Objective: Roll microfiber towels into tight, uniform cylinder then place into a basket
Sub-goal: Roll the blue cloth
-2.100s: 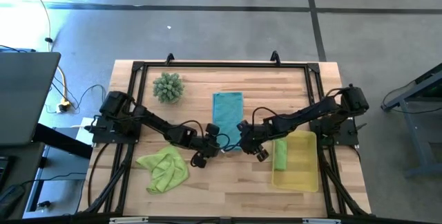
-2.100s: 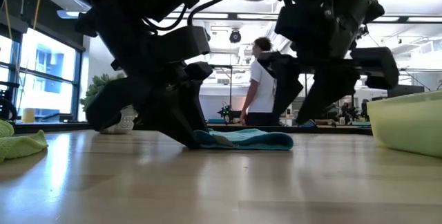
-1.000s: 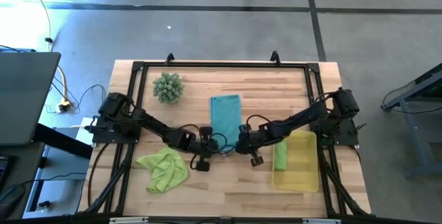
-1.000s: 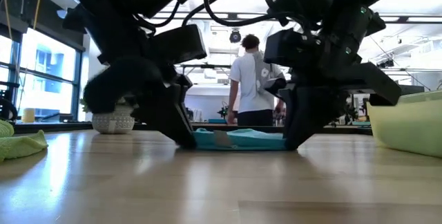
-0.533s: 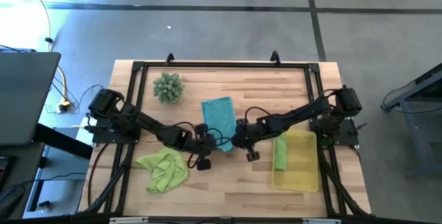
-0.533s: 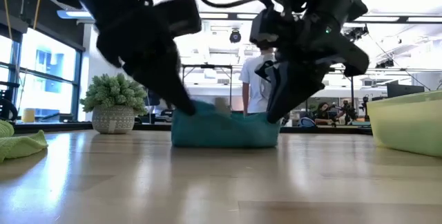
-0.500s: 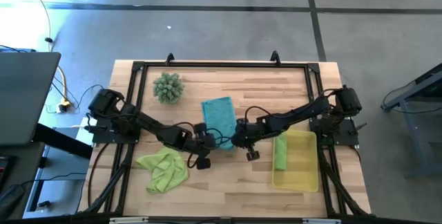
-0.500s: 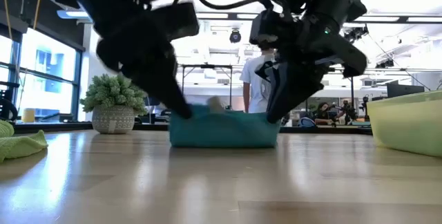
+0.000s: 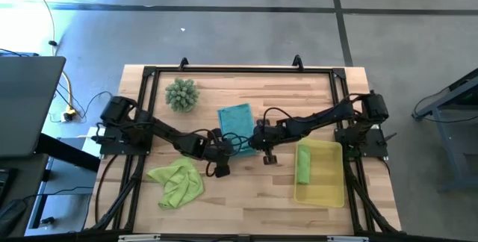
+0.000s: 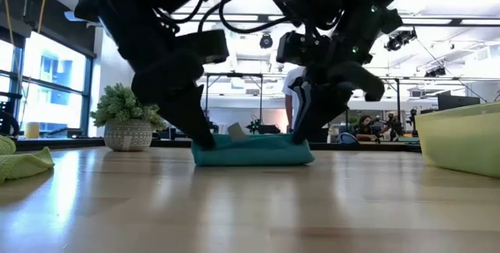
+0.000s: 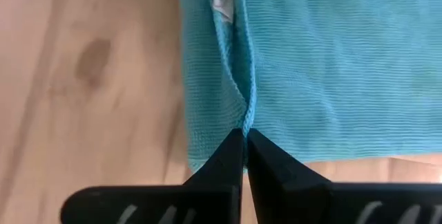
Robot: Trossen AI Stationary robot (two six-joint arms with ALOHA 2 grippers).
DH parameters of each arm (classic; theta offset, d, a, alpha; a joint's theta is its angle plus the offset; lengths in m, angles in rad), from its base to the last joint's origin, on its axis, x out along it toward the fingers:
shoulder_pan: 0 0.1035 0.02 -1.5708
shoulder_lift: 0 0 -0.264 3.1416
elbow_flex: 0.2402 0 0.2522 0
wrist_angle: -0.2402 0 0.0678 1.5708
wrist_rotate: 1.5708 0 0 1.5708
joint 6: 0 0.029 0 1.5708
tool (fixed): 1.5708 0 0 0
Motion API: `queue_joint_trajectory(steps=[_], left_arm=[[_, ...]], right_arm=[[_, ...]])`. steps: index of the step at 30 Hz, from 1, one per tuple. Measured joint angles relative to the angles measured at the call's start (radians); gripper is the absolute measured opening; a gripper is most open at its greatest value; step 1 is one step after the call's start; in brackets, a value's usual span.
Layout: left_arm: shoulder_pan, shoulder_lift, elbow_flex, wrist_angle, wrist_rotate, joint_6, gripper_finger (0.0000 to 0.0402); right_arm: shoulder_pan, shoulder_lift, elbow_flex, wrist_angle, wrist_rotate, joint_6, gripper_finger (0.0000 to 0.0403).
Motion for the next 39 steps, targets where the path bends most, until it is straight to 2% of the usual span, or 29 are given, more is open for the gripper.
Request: queue_joint_trajectory(steps=[8, 14, 17, 22, 25, 28, 31, 35, 39], left_arm=[[0.002, 0.005, 0.0, 0.003, -0.019, 0.003, 0.0005], [0.008, 0.005, 0.0, 0.002, -0.017, 0.005, 0.0005], [0.009, 0.005, 0.0, 0.002, -0.017, 0.027, 0.0005], [0.009, 0.004, 0.0, 0.003, -0.017, 0.077, 0.0005], [0.009, 0.004, 0.0, 0.006, -0.017, 0.09, 0.0005], [0.009, 0.004, 0.0, 0.006, -0.017, 0.09, 0.0005], [0.009, 0.004, 0.0, 0.009, -0.017, 0.09, 0.0005], [0.009, 0.004, 0.0, 0.009, -0.017, 0.089, 0.0005], [0.009, 0.004, 0.0, 0.009, -0.017, 0.09, 0.0005]], right_arm=[[0.0, 0.004, 0.0, 0.0, 0.022, -0.019, 0.0006], [0.0, 0.0, 0.0, -0.029, 0.032, -0.026, 0.007], [0.002, -0.014, 0.028, -0.113, 0.049, -0.026, 0.0101], [0.029, -0.028, 0.079, -0.225, 0.02, -0.038, 0.0118], [0.058, -0.028, 0.071, -0.173, -0.042, -0.054, 0.0117], [0.084, -0.024, 0.035, -0.085, -0.054, -0.071, 0.0117], [0.095, -0.017, -0.005, 0.017, -0.008, -0.082, 0.0117], [0.088, -0.016, -0.031, 0.034, 0.104, -0.068, 0.0117], [0.075, -0.007, -0.031, 0.047, 0.098, -0.049, 0.0117]])
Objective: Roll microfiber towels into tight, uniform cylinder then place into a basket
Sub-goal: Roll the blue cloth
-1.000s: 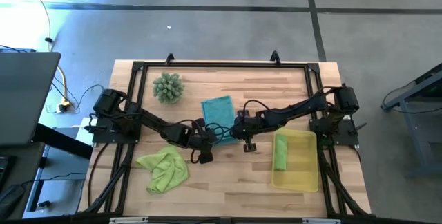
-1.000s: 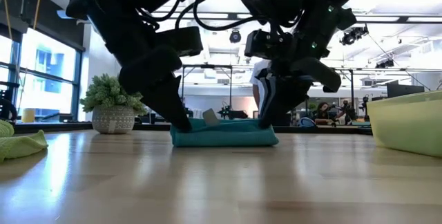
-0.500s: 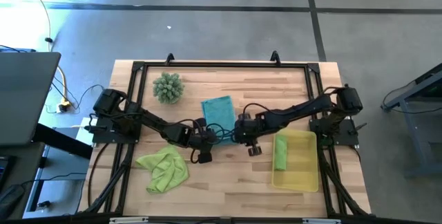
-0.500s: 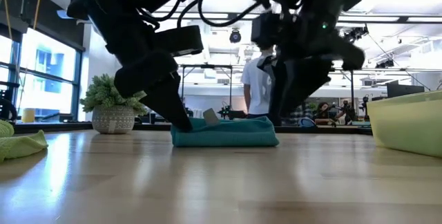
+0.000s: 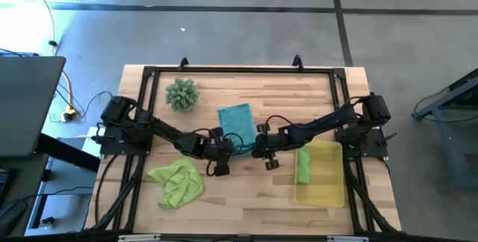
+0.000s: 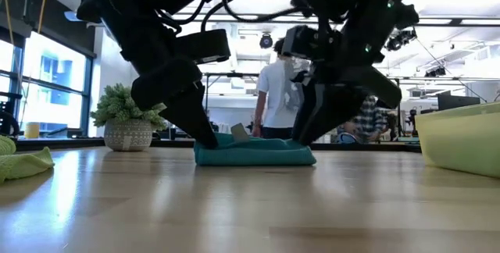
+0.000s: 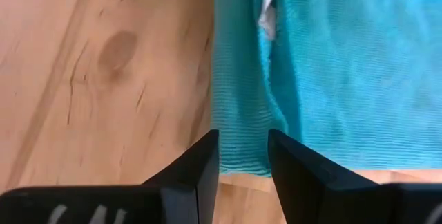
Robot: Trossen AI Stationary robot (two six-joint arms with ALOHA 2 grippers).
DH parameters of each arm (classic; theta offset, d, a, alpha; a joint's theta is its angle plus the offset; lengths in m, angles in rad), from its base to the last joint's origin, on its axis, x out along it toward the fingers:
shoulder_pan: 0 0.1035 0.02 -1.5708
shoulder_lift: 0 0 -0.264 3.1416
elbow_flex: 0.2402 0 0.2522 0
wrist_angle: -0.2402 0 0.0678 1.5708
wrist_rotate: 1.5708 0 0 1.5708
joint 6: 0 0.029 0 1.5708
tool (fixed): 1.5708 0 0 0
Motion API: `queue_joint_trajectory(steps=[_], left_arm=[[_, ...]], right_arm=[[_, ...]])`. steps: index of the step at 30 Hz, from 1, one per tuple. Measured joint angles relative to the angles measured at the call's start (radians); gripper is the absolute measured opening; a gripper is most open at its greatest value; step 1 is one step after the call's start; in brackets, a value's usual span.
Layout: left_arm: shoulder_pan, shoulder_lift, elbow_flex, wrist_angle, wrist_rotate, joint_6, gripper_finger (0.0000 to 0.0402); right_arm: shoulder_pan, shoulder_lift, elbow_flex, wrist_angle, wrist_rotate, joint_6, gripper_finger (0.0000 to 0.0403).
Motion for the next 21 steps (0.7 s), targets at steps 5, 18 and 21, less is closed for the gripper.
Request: queue_joint_trajectory(steps=[5, 18, 21], left_arm=[[0.0, 0.0, 0.0, 0.0, 0.0, 0.0, 0.0005], [-0.013, -0.005, 0.057, -0.097, -0.062, 0.037, 0.0098], [-0.013, -0.005, 0.101, -0.199, -0.073, 0.029, 0.0126]], right_arm=[[-0.017, 0.044, 0.0, -0.005, -0.009, 0.03, 0.0117], [-0.027, 0.062, 0.001, -0.012, -0.008, 0.032, 0.0117], [-0.027, 0.062, 0.001, -0.013, -0.008, 0.032, 0.0117]])
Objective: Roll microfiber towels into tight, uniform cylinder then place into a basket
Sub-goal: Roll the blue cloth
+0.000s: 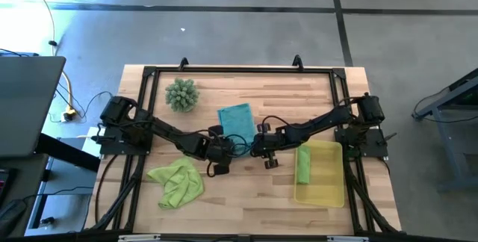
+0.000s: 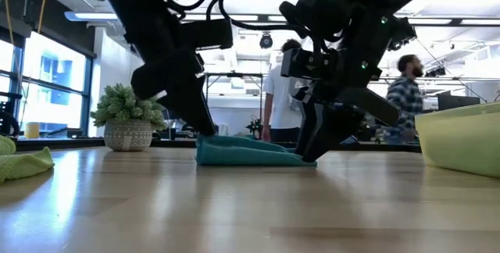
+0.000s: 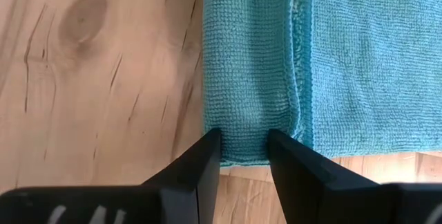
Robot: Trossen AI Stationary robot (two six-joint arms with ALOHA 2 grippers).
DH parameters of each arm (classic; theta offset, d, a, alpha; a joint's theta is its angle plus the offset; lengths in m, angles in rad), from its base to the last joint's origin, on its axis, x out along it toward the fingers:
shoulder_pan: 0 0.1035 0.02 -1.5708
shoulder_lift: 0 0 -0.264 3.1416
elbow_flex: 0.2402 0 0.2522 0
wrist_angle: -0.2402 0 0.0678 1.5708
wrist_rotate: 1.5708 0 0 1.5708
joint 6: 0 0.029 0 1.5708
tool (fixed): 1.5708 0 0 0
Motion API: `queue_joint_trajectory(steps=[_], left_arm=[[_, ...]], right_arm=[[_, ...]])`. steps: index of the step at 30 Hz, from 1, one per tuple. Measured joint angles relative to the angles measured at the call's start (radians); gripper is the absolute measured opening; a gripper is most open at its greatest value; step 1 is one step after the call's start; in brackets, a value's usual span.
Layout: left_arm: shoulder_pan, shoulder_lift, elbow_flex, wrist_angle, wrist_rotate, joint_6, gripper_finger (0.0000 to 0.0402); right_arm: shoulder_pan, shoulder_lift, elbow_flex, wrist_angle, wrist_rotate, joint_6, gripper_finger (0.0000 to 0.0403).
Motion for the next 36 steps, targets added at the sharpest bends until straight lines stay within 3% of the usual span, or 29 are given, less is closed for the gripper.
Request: queue_joint_trajectory(steps=[4, 10, 22, 29, 36], left_arm=[[0.001, 0.0, 0.032, -0.045, 0.044, -0.01, 0.0141], [-0.007, 0.009, 0.023, 0.097, 0.193, -0.004, 0.0134], [0.044, 0.027, -0.036, 0.098, 0.124, -0.045, 0.0133], [0.063, 0.064, -0.034, 0.108, 0.23, -0.074, 0.0134], [0.058, 0.068, -0.035, 0.117, 0.223, -0.092, 0.0134]], right_arm=[[0.0, 0.0, 0.0, -0.001, 0.0, 0.0, 0.0117], [0.0, 0.0, 0.0, 0.0, 0.0, 0.0, 0.0117], [0.0, 0.0, 0.0, -0.001, 0.0, 0.001, 0.0117], [0.0, 0.0, 0.0, -0.004, 0.002, 0.0, 0.0117], [0.001, -0.017, 0.068, -0.152, 0.026, 0.0, 0.0117]])
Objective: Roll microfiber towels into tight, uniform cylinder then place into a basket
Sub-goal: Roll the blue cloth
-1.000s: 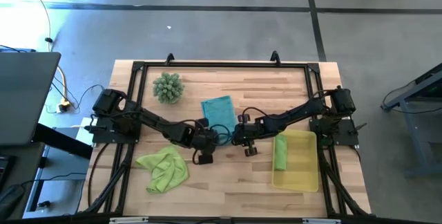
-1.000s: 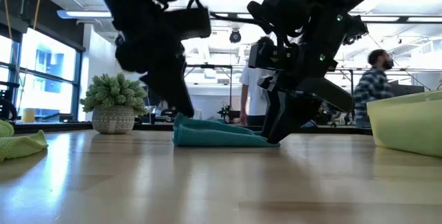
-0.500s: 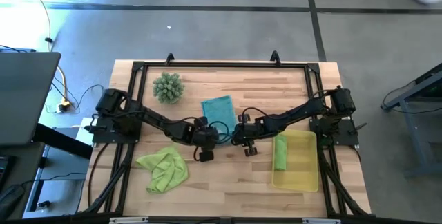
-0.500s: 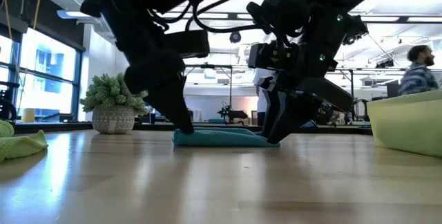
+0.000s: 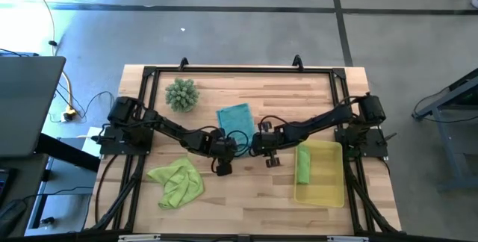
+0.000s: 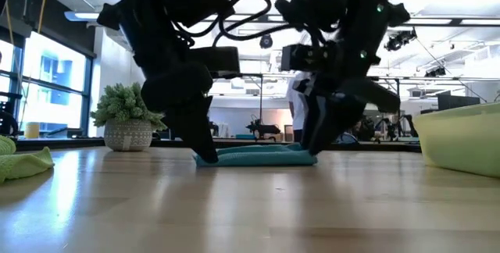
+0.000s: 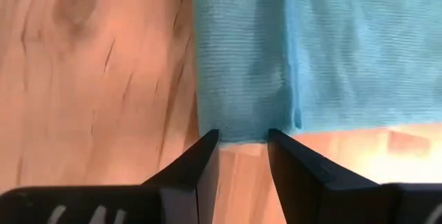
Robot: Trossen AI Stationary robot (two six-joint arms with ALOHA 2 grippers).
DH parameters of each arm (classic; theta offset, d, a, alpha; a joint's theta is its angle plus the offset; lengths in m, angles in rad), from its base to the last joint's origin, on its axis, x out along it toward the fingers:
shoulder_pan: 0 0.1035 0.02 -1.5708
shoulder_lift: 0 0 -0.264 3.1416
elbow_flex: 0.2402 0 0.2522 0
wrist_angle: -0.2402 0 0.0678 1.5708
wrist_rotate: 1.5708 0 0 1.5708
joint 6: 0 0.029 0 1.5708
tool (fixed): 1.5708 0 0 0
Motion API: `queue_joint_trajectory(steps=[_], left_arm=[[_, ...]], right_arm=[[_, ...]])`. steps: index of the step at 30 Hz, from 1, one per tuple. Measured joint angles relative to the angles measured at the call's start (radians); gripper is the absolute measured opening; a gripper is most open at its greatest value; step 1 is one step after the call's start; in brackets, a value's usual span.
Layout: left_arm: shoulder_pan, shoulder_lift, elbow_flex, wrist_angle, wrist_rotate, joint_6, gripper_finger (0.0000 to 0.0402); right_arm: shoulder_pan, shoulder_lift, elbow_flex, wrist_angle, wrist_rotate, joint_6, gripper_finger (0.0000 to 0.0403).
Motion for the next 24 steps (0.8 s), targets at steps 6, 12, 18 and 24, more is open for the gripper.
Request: queue_joint_trajectory(steps=[6, 12, 18, 24], left_arm=[[0.0, 0.0, 0.0, -0.001, 0.0, 0.0, 0.0134], [0.0, 0.0, 0.0, 0.0, 0.0, 0.0, 0.0134], [-0.002, 0.0, -0.001, 0.0, -0.001, -0.023, 0.0134], [-0.003, 0.0, -0.001, 0.0, -0.001, -0.028, 0.0134]], right_arm=[[0.034, -0.018, 0.02, -0.017, -0.017, 0.023, 0.0117], [0.072, -0.013, -0.023, 0.081, -0.013, 0.02, 0.0117], [0.047, -0.013, -0.091, 0.178, 0.03, 0.018, 0.0129], [0.019, -0.009, -0.146, 0.28, 0.024, 0.022, 0.0179]])
